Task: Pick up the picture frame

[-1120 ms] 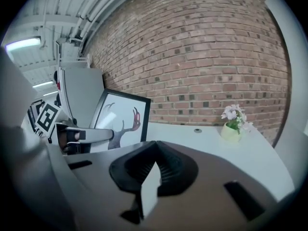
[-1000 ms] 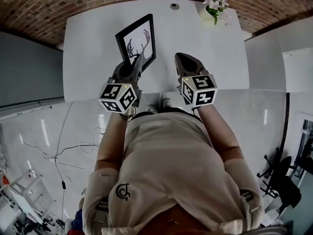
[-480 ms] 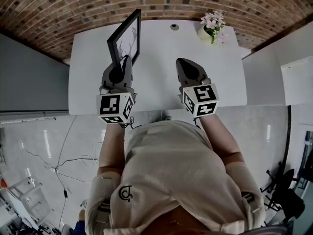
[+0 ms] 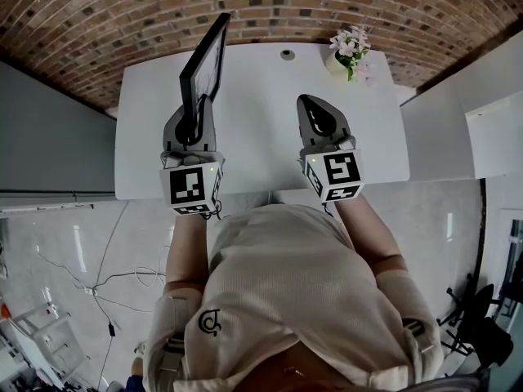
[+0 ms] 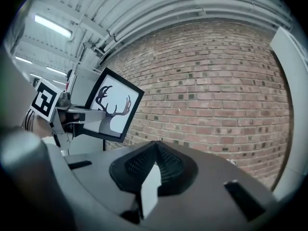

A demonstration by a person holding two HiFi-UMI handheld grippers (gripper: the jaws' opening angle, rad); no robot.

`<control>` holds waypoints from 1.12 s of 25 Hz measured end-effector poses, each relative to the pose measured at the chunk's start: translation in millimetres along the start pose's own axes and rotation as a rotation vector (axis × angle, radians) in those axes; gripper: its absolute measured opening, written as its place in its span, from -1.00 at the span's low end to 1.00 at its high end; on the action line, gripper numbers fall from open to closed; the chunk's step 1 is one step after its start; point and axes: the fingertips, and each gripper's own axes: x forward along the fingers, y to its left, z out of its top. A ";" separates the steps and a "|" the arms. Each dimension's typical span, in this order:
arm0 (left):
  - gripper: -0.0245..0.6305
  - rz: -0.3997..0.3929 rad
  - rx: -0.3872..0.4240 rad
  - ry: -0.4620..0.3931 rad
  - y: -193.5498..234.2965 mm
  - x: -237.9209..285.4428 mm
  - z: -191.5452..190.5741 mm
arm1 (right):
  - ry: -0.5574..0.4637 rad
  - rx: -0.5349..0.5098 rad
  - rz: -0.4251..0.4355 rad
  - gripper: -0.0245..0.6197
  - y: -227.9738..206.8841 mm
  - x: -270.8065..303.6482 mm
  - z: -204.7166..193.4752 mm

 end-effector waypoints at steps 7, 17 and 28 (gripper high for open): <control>-0.85 0.000 -0.019 0.004 -1.3 -0.1 -0.8 | -0.049 -0.014 -0.019 -0.90 -6.9 -8.4 10.0; -0.85 -0.008 -0.043 0.008 -10.9 -1.2 -2.9 | -0.040 0.038 -0.008 -0.90 -13.9 -13.8 5.7; -0.85 -0.003 -0.070 0.013 -12.0 -2.7 -9.0 | -0.044 0.001 -0.008 -0.91 -11.8 -18.5 4.5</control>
